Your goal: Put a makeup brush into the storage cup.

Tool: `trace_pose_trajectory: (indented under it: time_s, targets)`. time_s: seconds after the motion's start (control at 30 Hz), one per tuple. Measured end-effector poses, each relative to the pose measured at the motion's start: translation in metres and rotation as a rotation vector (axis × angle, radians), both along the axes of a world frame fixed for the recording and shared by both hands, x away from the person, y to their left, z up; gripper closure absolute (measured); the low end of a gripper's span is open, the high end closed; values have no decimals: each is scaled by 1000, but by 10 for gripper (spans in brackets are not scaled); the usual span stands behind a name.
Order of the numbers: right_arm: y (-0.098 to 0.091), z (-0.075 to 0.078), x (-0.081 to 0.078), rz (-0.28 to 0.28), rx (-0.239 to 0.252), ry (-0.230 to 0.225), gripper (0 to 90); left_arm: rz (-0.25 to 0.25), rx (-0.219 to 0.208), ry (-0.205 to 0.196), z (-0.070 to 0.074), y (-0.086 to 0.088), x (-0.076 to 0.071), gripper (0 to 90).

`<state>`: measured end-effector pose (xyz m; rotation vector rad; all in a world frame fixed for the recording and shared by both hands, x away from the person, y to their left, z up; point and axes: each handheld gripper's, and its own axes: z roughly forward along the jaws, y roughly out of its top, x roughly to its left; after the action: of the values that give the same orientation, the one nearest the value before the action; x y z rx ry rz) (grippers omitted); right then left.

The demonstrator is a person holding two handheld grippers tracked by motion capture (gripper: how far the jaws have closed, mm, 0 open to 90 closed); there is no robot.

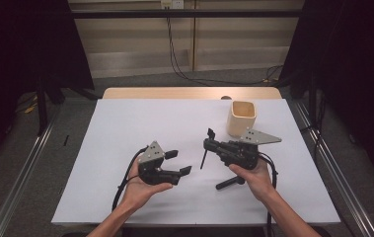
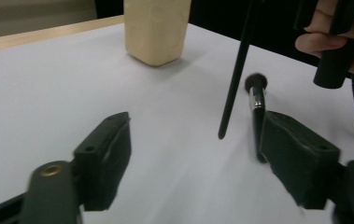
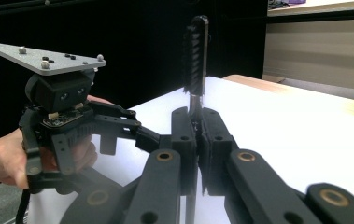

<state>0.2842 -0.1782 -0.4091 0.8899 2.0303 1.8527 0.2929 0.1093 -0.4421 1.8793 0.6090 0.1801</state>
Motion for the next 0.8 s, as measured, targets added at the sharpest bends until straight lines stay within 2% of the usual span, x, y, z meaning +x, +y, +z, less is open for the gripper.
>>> trace_pose_trajectory:
  time_s: [0.1, 0.17, 0.27, 0.37, 0.47, 0.53, 0.63, 0.73, 0.8]
  targets:
    - [-2, 0, 0, -5, -1, -1, 862, 9, -7, -9, 1, 4, 0, 161]
    - [-4, 0, -1, -7, -5, -2, 862, 9, -13, -29, 3, 6, 1, 133]
    - [-6, 1, -2, -9, -5, -4, 862, 35, -21, -8, 4, 8, 1, 71]
    - [-10, 0, -2, -22, -10, -4, 862, 38, -6, -13, 5, 13, -1, 55]
    - [-14, 1, -2, -34, -9, -1, 862, 43, 10, -40, 5, 21, -2, 44]
    - [-16, 1, -2, -41, -14, -3, 862, 65, -1, -32, 5, 25, -1, 38]
    - [-18, 2, -2, -49, -17, -2, 862, 61, -4, -39, 5, 35, 0, 38]
    - [-21, 4, -1, -56, -40, -14, 862, 94, -6, -47, 4, 44, 0, 39]
    - [-25, 6, 1, -68, -38, -18, 862, 118, -23, -58, 2, 50, -1, 40]
